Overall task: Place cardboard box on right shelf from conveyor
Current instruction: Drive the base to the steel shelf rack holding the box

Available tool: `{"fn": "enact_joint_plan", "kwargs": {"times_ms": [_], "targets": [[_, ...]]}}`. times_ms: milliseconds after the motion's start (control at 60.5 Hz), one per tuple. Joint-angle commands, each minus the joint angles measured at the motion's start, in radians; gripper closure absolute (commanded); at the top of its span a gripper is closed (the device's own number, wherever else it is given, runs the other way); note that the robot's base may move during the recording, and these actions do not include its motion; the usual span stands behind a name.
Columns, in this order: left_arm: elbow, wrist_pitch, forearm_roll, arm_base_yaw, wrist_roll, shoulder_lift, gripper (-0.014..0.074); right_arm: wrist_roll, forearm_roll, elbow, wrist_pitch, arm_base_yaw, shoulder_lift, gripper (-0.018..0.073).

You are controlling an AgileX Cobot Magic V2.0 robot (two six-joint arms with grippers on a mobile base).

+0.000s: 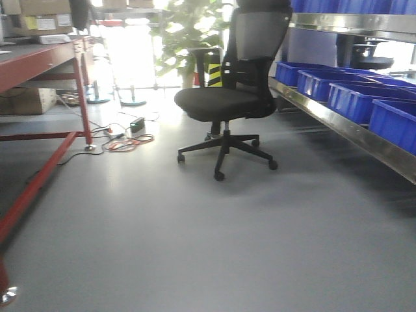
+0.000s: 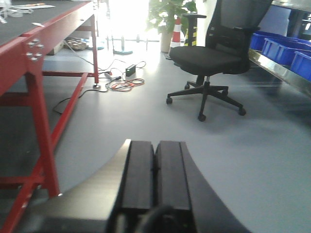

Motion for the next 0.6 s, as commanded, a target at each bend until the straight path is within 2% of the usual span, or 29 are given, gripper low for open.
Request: {"fn": "enact_joint_plan", "kwargs": {"times_ms": [0,579], "targets": [[0.008,-0.086,-0.006,0.0,0.0,-0.015,0.0713,-0.01,-0.023,-0.028,-0.099,-0.004,0.012,0.0323],[0.008,-0.086,-0.006,0.0,0.0,-0.015,0.0713,-0.01,-0.023,-0.028,-0.099,-0.004,0.012,0.0323]]}}
